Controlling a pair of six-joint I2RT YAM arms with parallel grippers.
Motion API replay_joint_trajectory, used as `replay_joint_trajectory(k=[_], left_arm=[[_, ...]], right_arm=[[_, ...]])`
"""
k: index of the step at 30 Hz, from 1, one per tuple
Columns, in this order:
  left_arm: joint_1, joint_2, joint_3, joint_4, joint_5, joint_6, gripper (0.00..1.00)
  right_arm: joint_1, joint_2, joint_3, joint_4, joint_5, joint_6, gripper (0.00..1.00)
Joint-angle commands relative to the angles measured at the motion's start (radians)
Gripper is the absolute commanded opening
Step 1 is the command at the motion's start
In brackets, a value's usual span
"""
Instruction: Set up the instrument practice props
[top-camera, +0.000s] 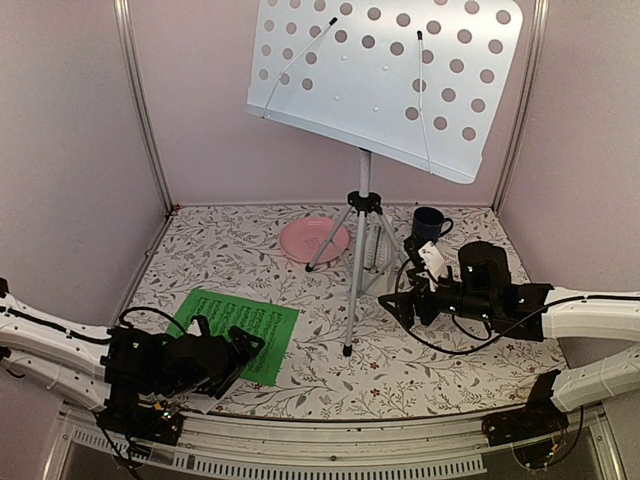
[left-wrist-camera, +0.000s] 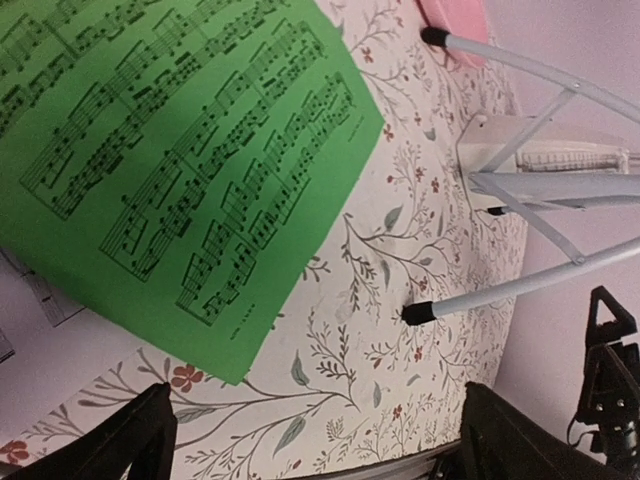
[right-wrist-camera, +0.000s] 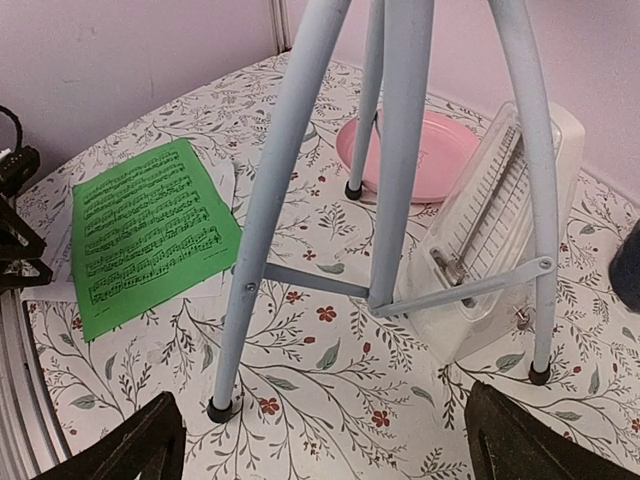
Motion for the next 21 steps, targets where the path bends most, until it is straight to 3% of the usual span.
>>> replay_joint_trajectory(k=[1,6,12,21], left_arm=[[-0.04,0.052,0.054,-0.231,-0.033,-0.319,0.99],[-0.049,0.045,-0.044,-0.169,-0.043,-0.417,0.99],[-0.012,0.012,-0.109,-0.022,-0.123,-0.286,0.89],[0.051,-0.015,-0.237,0.16,-0.138,-0.254,0.76]], right_arm=[[0.009,0.0,0.03,-0.004,0.031,0.015,0.99],[0.011,0.008,0.034,-0.004,0.03,0.014,0.99],[0.01,0.035,0.052,0.002,0.002,0.003,0.99],[0.016,0.093,0.094,0.003,-0.017,-0.005,0.98]])
